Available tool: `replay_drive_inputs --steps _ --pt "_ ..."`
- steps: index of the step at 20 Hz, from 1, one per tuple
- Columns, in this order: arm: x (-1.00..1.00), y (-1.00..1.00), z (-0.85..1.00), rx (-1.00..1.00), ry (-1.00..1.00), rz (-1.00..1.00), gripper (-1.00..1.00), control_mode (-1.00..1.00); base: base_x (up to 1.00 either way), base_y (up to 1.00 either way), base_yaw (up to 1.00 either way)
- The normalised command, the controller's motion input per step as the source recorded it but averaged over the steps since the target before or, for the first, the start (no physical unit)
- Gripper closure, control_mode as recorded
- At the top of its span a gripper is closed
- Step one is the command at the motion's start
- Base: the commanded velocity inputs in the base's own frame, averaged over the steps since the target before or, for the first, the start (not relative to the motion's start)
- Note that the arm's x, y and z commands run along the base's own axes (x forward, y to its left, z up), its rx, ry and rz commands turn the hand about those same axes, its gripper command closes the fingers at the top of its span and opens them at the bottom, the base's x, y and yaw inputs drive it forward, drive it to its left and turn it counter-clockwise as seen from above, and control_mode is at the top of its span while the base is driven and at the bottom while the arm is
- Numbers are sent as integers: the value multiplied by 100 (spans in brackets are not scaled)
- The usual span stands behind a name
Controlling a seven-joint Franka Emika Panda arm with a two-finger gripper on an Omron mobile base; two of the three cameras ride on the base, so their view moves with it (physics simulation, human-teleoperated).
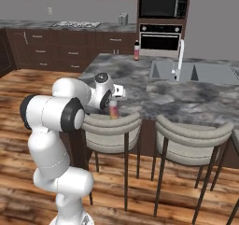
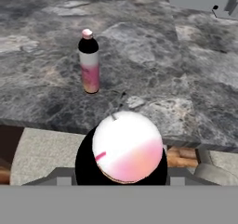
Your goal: Place the large bottle from the dining counter next to the other large bottle outside the sink, and place the small bottle from the dining counter next to the other small bottle inside the sink.
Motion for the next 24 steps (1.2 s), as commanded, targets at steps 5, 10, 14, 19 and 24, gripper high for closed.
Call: replay_drive_inputs --steps 5,10,14,19,24 --pt "0 0 0 0 0 0 100 100 28 24 0" --pt "0 0 0 0 0 0 100 100 50 29 0" --pt "0 0 0 0 0 0 100 100 51 27 0" --pt "0 0 0 0 0 0 100 100 4 47 0" --pt "0 0 0 0 0 0 100 100 0 55 0"
